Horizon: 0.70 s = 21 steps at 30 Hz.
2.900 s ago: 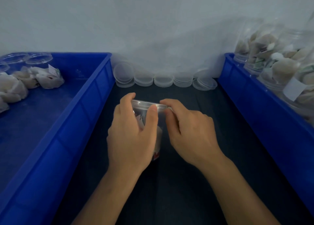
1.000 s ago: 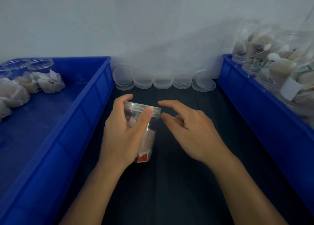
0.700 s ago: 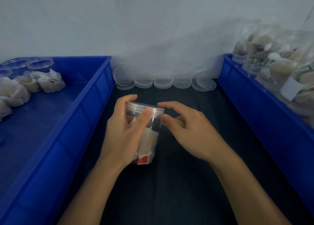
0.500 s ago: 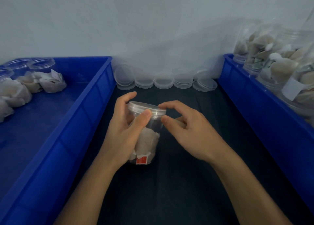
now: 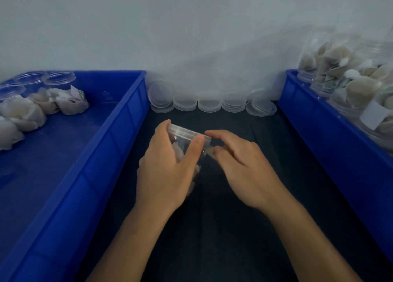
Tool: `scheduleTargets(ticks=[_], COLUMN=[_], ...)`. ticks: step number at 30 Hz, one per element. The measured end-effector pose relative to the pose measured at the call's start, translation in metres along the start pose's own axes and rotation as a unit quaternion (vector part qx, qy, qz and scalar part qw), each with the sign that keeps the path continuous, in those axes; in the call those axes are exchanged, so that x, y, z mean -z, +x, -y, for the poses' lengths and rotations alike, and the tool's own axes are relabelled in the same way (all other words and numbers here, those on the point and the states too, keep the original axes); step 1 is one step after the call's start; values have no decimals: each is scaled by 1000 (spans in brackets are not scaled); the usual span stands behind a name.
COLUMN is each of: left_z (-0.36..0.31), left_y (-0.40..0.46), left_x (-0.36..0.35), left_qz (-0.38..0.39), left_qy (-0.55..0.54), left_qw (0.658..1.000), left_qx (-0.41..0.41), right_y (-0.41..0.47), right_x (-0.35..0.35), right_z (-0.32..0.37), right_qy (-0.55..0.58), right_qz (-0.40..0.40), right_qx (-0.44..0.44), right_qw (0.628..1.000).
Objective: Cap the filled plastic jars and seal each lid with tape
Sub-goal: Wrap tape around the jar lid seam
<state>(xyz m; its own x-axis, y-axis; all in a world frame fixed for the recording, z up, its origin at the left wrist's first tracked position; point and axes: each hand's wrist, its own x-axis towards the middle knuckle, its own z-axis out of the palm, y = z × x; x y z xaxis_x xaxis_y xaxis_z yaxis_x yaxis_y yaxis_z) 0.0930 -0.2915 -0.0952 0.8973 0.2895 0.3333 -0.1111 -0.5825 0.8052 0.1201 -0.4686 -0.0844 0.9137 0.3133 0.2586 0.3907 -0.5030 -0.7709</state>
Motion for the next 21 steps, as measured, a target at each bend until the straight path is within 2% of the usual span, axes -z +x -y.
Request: scheduleTargets(ticks=[3, 10, 21], left_z=[3, 9, 11], left_y=[3, 5, 4], left_x=[3, 1, 1], left_qz=[-9, 0, 46], left_qy=[-16, -104, -170], left_qw=[1000, 994, 984], left_qx=[2, 30, 3], right_y=[0, 3, 1], right_x=[2, 4, 2], right_z=[-1, -6, -2], right_qy=[-1, -115, -138], right_qz=[5, -22, -44], right_qx=[8, 24, 26], right_qw=[1000, 993, 989])
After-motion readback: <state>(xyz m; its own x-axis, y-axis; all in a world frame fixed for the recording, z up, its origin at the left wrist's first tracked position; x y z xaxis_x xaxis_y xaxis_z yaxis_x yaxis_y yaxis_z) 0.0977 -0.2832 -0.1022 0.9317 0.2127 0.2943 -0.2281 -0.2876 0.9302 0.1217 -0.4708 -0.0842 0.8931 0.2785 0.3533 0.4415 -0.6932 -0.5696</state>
